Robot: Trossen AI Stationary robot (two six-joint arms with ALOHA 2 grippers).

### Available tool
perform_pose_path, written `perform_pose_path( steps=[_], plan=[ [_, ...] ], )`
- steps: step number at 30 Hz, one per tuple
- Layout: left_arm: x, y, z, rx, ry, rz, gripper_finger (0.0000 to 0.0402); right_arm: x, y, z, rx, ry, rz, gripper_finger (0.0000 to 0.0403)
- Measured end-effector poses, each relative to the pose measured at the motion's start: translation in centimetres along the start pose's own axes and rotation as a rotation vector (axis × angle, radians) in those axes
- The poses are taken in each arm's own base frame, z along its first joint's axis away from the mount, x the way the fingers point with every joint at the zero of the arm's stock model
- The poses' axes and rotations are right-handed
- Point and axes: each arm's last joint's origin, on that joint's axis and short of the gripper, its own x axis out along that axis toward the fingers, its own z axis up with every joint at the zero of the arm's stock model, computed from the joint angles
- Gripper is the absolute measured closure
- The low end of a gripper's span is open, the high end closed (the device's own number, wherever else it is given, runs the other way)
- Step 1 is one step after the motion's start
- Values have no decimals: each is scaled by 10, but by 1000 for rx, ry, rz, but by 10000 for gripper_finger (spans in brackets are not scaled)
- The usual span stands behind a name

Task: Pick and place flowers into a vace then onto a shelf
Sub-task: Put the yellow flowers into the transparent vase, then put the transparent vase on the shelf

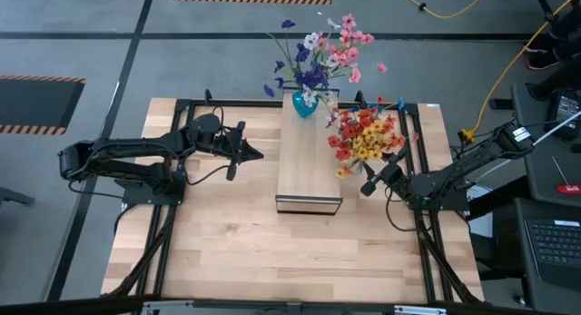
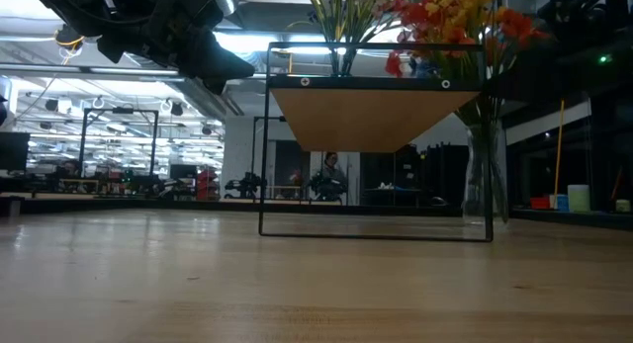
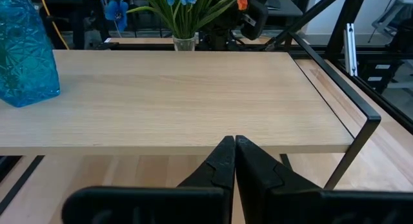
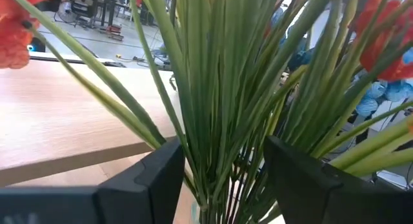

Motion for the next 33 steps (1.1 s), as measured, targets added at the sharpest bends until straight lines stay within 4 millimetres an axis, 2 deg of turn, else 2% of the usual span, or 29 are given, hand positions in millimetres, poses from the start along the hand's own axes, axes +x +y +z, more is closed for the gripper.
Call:
perform_pose_path(
  steps=[5,17,25,33],
  plan=[
    [0,0,0,0,0,0,395,0,0,1,7,-2,-2,195],
    [0,0,0,7,0,0,394,-16,4,5,28,-24,52,247],
    [0,0,0,1,0,0,396,-25,5,5,22,-6,6,249],
    [0,0,0,0,0,0,395,-35,8,6,52,-22,78,249]
  ],
)
